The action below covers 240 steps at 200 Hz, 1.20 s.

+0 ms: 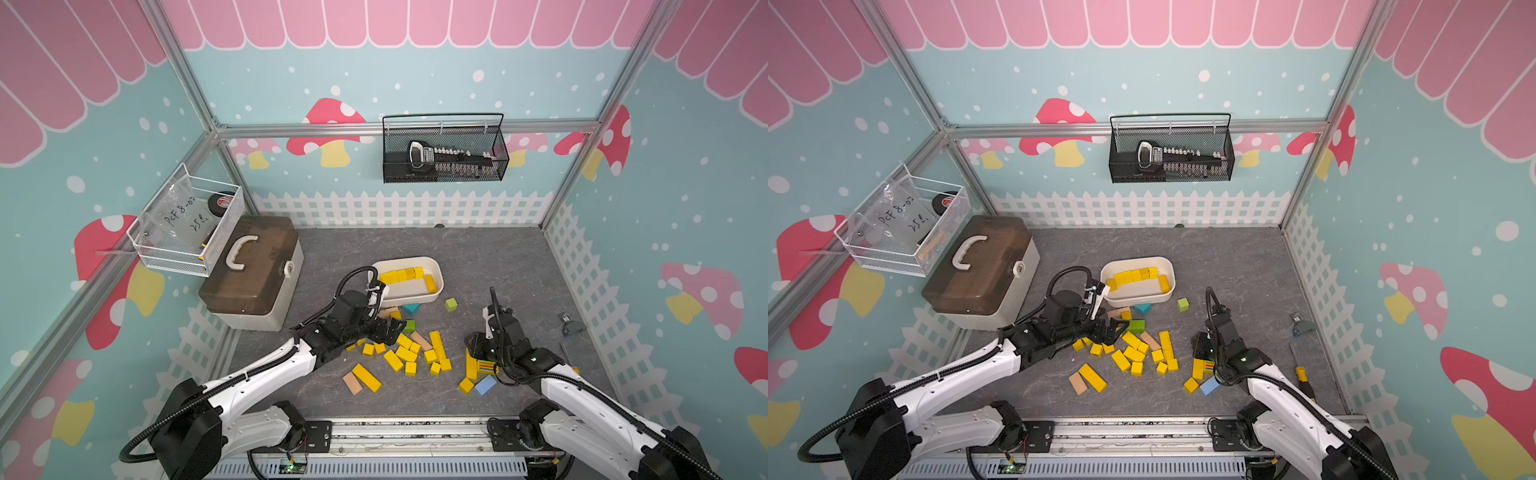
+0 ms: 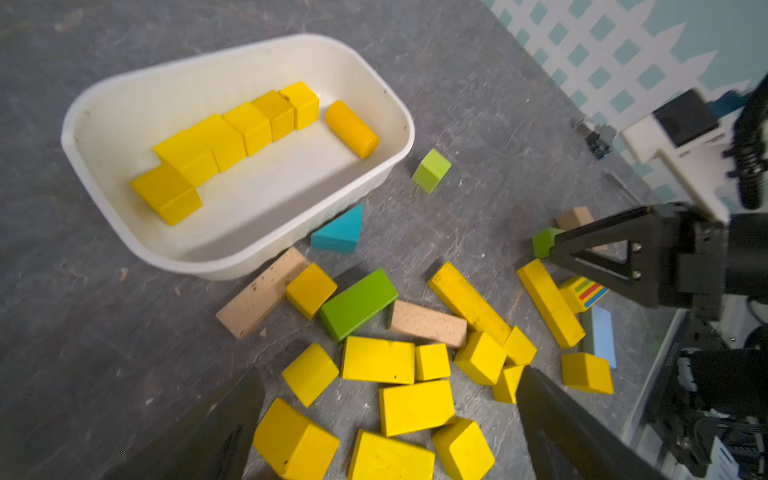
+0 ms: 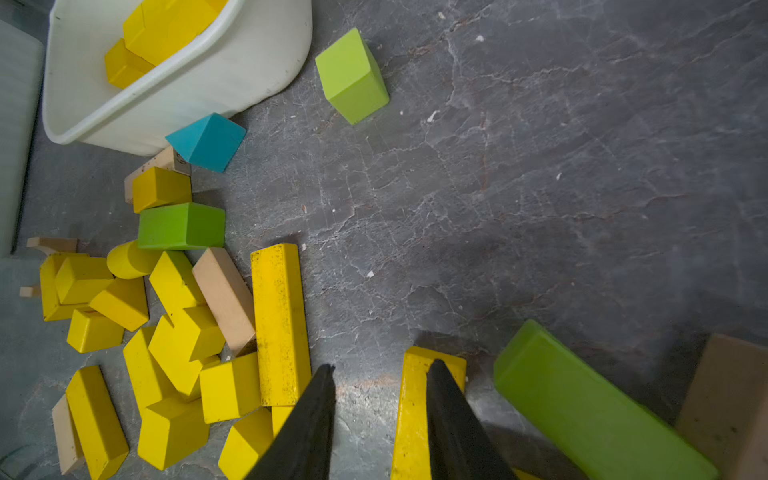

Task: Pick out the yellow building blocks
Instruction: Pick up the building block from the center of the board.

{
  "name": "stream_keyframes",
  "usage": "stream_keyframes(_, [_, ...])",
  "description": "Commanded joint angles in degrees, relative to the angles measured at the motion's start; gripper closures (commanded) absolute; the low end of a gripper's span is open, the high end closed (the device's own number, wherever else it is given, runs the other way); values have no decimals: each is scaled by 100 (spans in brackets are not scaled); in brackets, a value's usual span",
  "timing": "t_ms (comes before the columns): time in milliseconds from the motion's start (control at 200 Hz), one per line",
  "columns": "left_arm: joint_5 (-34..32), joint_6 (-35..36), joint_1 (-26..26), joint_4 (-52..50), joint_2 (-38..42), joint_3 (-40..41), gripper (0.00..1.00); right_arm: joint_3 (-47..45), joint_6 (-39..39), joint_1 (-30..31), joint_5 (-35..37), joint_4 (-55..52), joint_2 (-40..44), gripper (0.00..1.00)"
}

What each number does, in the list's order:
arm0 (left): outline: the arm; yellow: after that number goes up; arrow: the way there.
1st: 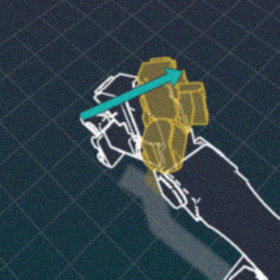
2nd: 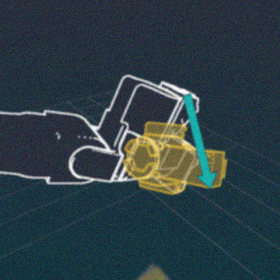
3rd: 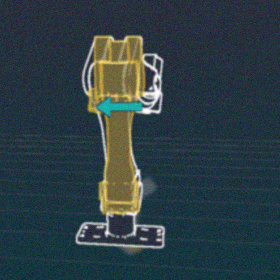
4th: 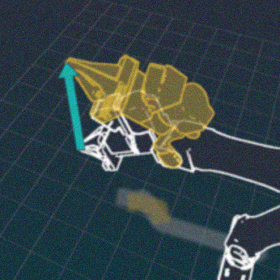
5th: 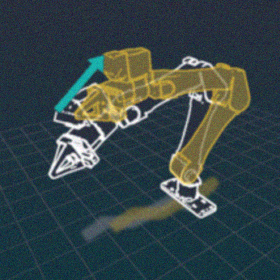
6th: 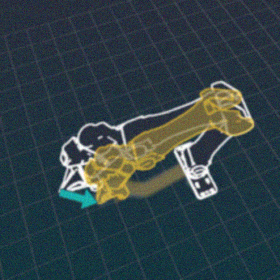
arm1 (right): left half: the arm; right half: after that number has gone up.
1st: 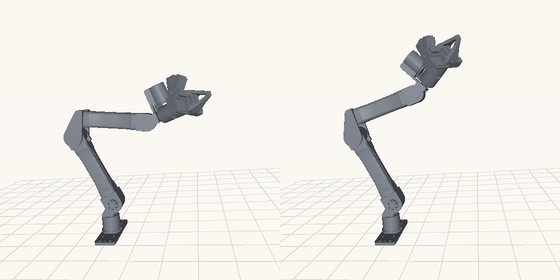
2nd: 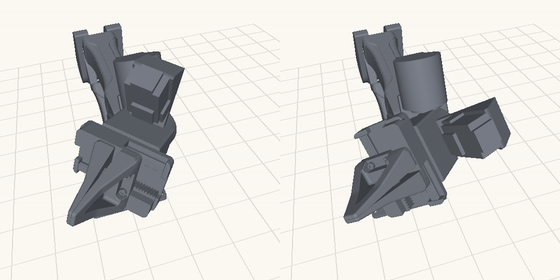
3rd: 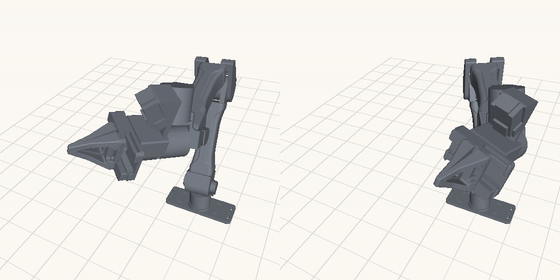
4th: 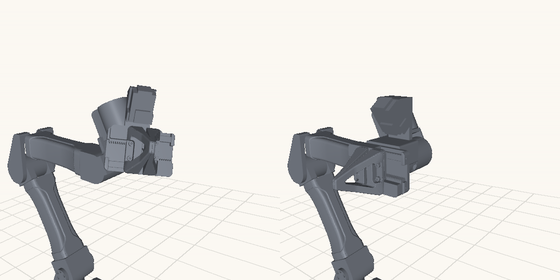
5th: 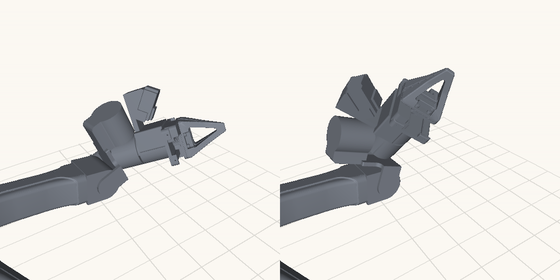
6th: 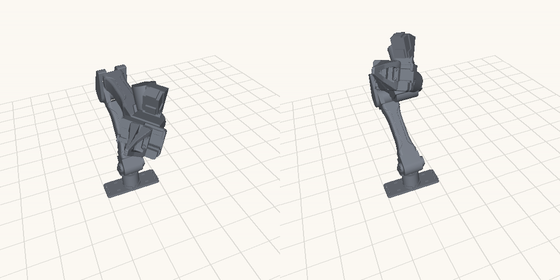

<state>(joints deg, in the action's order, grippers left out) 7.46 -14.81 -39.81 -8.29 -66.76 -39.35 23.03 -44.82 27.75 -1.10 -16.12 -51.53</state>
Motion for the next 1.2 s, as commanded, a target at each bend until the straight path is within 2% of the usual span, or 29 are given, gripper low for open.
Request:
stream_keyframes(0, [-185,15,-22,424,350,50,0,217,116,3,64,-196,19,62])
stream_keyframes(95, [-452,118,-20,346,687,314,0,289,174,2,187,-412,11,62])
stream_keyframes(215, [-1288,-36,-18,46,1161,529,0,372,150,3,242,-531,-70,62])
stream_keyframes(300, [-1525,-119,45,-52,1423,622,0,496,60,3,358,-717,-273,62])
stream_keyframes(430, [-1414,-233,192,66,1659,811,0,716,-114,11,365,-1306,-534,58])
stream_keyframes(565, [-1325,-220,250,108,1664,824,0,454,-442,18,526,-1820,-112,53])
stream_keyframes(650, [-1333,-241,305,85,1496,739,0,498,-517,18,611,-2223,87,43])
stream_keyframes(816, [-960,-198,441,38,1043,505,0,489,-613,20,720,-2768,129,26])
stream_keyframes(991, [-878,-180,464,29,907,442,1,422,-586,20,594,-2621,-199,22])
stream_keyframes(1196, [-868,-205,495,45,963,489,0,572,-528,116,626,-2524,-673,24])
